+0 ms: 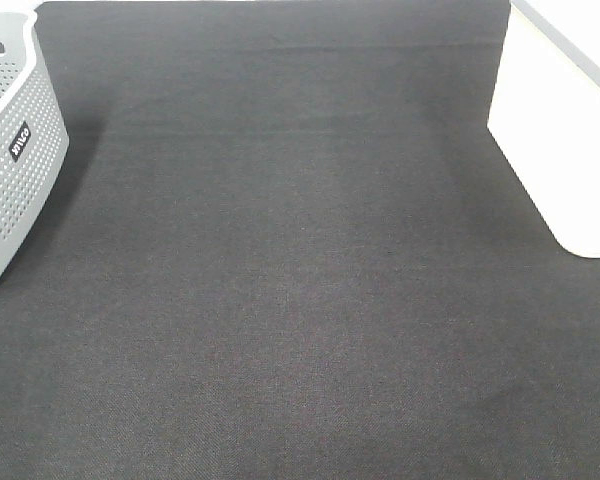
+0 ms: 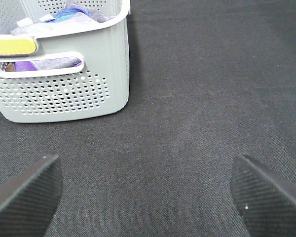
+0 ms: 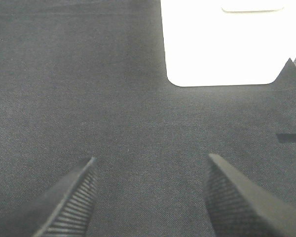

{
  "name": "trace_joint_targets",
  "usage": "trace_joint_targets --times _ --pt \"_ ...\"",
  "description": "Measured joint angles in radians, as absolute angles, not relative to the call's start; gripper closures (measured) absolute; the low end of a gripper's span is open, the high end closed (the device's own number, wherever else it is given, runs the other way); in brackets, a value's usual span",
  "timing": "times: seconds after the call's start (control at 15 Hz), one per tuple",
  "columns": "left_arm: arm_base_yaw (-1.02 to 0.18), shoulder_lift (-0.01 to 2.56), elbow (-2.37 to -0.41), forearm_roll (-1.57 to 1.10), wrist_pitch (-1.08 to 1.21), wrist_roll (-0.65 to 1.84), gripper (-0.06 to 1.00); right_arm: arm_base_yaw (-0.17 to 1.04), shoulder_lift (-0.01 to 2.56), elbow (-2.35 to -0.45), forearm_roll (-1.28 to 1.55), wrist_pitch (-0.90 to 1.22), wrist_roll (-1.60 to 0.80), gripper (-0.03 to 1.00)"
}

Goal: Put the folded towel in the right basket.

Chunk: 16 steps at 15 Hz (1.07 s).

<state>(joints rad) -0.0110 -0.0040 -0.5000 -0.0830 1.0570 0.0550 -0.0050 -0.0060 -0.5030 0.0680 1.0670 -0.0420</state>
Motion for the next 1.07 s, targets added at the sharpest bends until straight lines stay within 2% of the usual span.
trace_joint_targets --times 1.07 --pt "-0.011 -0.004 -0.500 -0.083 1.057 0.055 0.07 -0.005 -0.006 -0.503 0.068 1.067 -0.042 0.37"
